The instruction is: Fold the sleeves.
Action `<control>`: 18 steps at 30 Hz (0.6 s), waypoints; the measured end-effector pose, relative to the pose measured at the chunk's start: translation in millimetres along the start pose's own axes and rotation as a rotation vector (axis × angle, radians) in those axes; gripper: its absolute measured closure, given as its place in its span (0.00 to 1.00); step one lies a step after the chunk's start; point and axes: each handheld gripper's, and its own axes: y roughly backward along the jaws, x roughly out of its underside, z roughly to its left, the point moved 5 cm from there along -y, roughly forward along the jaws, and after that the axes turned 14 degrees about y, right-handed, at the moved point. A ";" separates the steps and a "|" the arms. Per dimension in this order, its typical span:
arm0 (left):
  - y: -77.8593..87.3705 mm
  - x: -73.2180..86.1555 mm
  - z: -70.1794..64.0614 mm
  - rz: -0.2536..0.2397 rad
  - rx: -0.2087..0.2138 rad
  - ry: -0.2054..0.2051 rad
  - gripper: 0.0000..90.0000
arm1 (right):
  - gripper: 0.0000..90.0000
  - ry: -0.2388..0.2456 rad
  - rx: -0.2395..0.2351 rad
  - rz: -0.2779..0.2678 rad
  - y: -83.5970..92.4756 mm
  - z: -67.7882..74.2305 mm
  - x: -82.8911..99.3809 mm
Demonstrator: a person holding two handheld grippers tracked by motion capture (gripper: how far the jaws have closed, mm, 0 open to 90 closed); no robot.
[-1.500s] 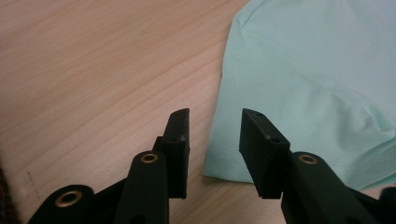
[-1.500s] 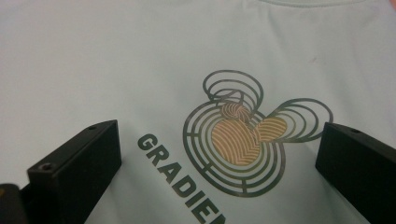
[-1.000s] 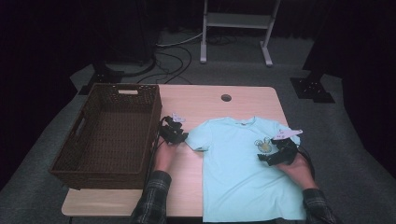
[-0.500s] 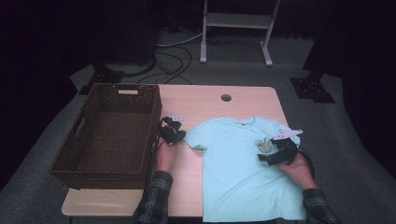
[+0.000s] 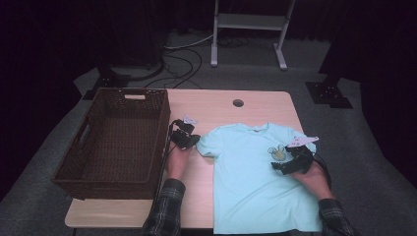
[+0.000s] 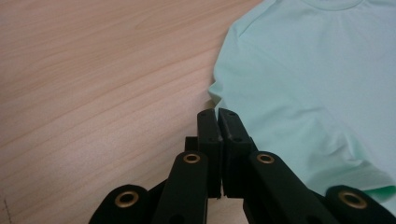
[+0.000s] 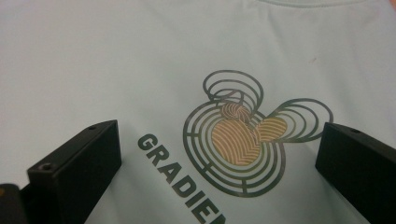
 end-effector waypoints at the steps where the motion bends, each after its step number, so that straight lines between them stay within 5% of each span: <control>1: 0.2 -0.7 -1.5 -0.003 0.004 0.001 0.99 | 0.00 0.000 0.000 0.000 0.0 0.0 0.0; 18: -1.9 -11.7 -28.8 -0.033 0.050 0.008 0.99 | 0.00 -0.002 0.002 0.001 0.0 0.1 -0.1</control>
